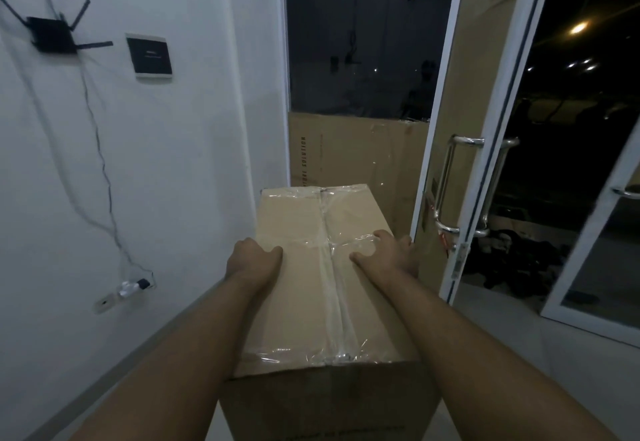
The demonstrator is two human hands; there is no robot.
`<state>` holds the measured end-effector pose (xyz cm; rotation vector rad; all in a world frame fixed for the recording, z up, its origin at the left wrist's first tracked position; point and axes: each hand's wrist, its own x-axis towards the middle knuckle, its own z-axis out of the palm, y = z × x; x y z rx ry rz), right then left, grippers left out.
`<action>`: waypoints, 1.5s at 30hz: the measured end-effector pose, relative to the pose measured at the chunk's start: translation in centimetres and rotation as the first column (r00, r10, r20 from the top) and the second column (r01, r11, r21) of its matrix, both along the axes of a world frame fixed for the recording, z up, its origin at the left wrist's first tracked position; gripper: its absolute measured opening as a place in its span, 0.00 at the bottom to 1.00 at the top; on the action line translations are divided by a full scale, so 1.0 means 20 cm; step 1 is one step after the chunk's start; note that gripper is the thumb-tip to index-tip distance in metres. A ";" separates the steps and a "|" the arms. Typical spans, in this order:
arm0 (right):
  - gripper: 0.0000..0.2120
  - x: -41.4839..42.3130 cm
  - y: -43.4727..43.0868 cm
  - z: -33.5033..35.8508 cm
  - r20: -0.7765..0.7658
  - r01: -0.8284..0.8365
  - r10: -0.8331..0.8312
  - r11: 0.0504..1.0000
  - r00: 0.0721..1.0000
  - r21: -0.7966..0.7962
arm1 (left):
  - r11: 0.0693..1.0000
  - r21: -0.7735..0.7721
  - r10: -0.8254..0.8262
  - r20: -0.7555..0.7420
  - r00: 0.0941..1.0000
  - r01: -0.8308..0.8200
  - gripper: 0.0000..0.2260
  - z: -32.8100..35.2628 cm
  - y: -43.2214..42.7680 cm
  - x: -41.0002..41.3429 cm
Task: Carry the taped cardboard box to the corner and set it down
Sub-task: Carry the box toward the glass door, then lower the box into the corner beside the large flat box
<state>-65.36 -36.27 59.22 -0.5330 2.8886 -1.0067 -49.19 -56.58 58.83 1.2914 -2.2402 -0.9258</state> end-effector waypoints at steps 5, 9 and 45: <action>0.38 -0.19 -0.25 -0.03 0.019 0.013 -0.013 1.000 1.000 0.003 | 1.000 -0.020 0.004 0.010 1.000 -0.003 0.30 -0.02 -0.23 -0.22; 0.38 -0.38 -0.44 -0.07 0.020 0.009 -0.009 1.000 1.000 0.017 | 1.000 -0.016 0.006 0.019 1.000 -0.006 0.31 -0.06 -0.41 -0.41; 0.44 -2.56 -1.92 -0.14 0.099 -0.115 0.108 0.991 0.989 0.068 | 0.995 0.089 -0.048 0.081 0.996 0.041 0.39 -0.31 -2.01 -2.58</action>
